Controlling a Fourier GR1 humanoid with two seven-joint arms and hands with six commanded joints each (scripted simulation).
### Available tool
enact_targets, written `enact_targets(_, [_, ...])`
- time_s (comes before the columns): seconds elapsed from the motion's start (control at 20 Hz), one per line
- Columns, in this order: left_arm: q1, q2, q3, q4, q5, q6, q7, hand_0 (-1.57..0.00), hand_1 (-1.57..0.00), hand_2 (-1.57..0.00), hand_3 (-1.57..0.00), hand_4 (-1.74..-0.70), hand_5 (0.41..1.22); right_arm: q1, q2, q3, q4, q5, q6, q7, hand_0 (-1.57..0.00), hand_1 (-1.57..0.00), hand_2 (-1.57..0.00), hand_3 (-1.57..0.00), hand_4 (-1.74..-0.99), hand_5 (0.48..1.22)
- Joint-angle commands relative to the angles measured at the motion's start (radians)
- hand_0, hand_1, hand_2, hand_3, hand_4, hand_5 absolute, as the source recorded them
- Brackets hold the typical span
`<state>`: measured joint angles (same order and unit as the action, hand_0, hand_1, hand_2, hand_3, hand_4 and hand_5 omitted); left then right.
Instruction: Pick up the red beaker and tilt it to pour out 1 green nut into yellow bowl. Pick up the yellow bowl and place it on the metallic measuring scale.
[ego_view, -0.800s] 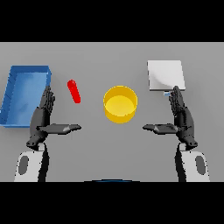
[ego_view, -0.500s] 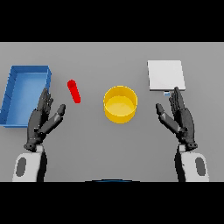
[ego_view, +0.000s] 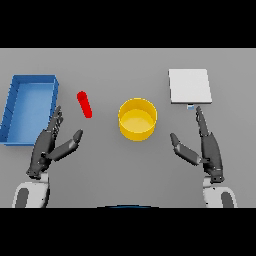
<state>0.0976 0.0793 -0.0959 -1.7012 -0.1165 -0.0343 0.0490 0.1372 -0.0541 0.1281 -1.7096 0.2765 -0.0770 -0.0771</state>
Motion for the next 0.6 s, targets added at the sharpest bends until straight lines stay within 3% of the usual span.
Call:
enact_targets(0.0, [-0.027,0.000,0.009,0.043,-0.005,0.004,-0.003,0.00,0.00,0.00,0.00,-1.16,0.604,0.002,0.001,0.001,-0.015,-0.017,0.014,0.001,0.00,0.00,0.00,0.00,-1.212,0.607])
enact_targets(0.3, [-0.181,-0.021,0.014,0.250,-0.065,0.037,-0.063,0.00,0.00,0.00,0.00,-1.23,0.629,-0.013,-0.001,-0.001,-0.004,-0.019,0.018,-0.002,0.00,0.00,0.00,0.00,-1.260,0.633])
enact_targets(0.55, [-0.302,-0.015,0.059,0.403,-0.055,0.044,-0.109,0.00,0.00,0.00,0.00,-1.26,0.668,-0.006,-0.006,-0.006,-0.006,-0.031,0.025,-0.036,0.00,0.00,0.00,0.00,-1.278,0.634])
